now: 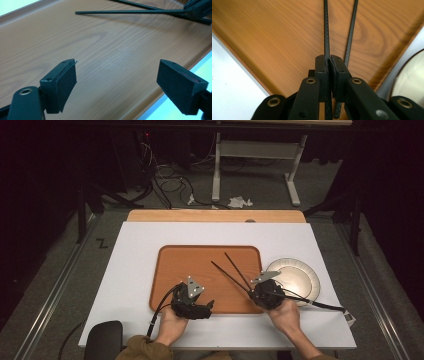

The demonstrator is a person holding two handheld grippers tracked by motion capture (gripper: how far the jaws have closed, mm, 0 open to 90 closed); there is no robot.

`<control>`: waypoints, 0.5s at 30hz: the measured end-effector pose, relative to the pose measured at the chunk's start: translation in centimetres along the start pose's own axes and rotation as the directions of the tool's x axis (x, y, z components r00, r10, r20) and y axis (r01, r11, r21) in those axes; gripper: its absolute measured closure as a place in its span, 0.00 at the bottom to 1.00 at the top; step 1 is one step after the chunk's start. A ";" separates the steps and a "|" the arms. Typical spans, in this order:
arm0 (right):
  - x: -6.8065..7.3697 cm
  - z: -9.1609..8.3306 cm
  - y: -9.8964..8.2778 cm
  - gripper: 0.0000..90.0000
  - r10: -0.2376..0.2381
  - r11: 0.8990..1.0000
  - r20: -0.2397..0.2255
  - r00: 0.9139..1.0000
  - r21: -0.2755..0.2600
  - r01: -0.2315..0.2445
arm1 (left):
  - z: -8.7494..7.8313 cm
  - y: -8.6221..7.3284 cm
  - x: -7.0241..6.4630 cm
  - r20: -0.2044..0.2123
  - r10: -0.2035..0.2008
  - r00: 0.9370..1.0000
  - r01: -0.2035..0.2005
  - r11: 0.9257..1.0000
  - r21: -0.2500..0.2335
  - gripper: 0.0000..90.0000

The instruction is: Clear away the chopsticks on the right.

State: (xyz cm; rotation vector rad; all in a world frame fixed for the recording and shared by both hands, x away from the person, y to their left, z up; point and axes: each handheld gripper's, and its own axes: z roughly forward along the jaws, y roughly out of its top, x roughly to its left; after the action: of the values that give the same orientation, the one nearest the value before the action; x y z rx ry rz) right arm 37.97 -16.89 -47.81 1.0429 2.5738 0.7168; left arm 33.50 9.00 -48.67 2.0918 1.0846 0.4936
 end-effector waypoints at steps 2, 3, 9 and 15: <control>0.1 0.5 -0.1 0.95 -0.005 1.000 0.006 1.000 0.022 0.005 | 0.0 0.0 0.0 0.001 0.001 1.000 -0.001 1.000 0.000 0.18; 0.2 0.6 -0.2 0.95 -0.007 1.000 0.005 1.000 0.029 0.007 | 0.0 0.0 0.0 0.001 0.002 1.000 -0.002 1.000 0.000 0.18; 0.3 1.1 -0.3 0.92 -0.018 0.999 0.006 1.000 0.038 0.018 | 0.1 0.0 -0.1 0.005 0.002 1.000 -0.002 1.000 0.001 0.18; 0.2 1.1 -0.4 0.95 -0.028 0.999 0.049 0.998 0.047 0.026 | 0.0 0.0 -0.1 0.007 0.004 1.000 -0.004 1.000 0.001 0.18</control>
State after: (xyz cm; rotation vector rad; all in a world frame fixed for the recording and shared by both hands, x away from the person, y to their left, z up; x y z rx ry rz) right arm 38.05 -16.58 -48.92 1.0244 2.5685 0.6193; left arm 33.43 8.88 -48.72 2.0952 1.0776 0.4877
